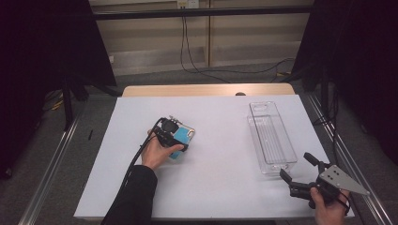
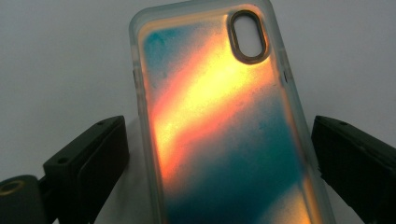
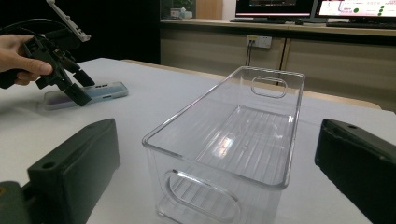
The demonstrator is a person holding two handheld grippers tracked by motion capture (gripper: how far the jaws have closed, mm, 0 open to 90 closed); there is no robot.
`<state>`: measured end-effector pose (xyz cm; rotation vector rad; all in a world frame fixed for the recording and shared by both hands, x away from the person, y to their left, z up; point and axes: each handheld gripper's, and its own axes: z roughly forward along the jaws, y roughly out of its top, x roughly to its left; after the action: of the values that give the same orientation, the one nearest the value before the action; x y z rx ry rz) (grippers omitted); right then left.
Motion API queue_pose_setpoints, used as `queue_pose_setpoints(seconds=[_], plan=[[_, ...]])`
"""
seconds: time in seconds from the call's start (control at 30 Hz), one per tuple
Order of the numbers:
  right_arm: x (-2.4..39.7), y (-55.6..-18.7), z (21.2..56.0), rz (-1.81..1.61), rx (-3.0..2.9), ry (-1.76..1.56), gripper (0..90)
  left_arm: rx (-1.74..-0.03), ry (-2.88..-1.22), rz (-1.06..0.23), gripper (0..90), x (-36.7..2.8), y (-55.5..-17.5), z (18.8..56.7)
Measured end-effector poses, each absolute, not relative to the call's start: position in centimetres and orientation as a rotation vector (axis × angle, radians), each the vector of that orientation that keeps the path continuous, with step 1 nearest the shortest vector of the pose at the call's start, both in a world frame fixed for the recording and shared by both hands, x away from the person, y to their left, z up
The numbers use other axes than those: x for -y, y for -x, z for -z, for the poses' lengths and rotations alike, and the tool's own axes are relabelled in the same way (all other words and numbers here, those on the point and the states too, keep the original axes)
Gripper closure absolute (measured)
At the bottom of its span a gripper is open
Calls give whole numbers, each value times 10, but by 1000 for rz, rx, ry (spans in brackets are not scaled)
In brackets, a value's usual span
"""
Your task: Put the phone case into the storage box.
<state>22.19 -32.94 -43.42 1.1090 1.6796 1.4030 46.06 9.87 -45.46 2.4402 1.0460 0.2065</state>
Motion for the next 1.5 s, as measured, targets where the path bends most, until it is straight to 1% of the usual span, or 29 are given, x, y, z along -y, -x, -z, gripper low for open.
queue_pose_setpoints(seconds=[0.13,0.3,0.5,0.63,1.0,1.2,1.5], plan=[[330,-222,434,-1406,-1677,-1109,0,-1045,-2419,-232,45,-100,-458,456],[329,-222,434,-1403,-1681,-1106,0,-1048,-2415,-233,52,-100,-457,456],[330,-222,434,-1404,-1676,-1108,0,-1048,-2436,-223,134,-99,-455,452],[330,-222,434,-1404,-1678,-1105,0,-1056,-2435,-211,148,-98,-455,452],[330,-222,434,-1404,-1676,-1108,0,-1064,-2421,-231,168,-97,-453,450],[330,-222,434,-1405,-1678,-1109,0,-1052,-2415,-253,170,-99,-451,450],[330,-222,434,-1407,-1675,-1110,0,-1079,-2390,-283,171,-99,-448,449]])
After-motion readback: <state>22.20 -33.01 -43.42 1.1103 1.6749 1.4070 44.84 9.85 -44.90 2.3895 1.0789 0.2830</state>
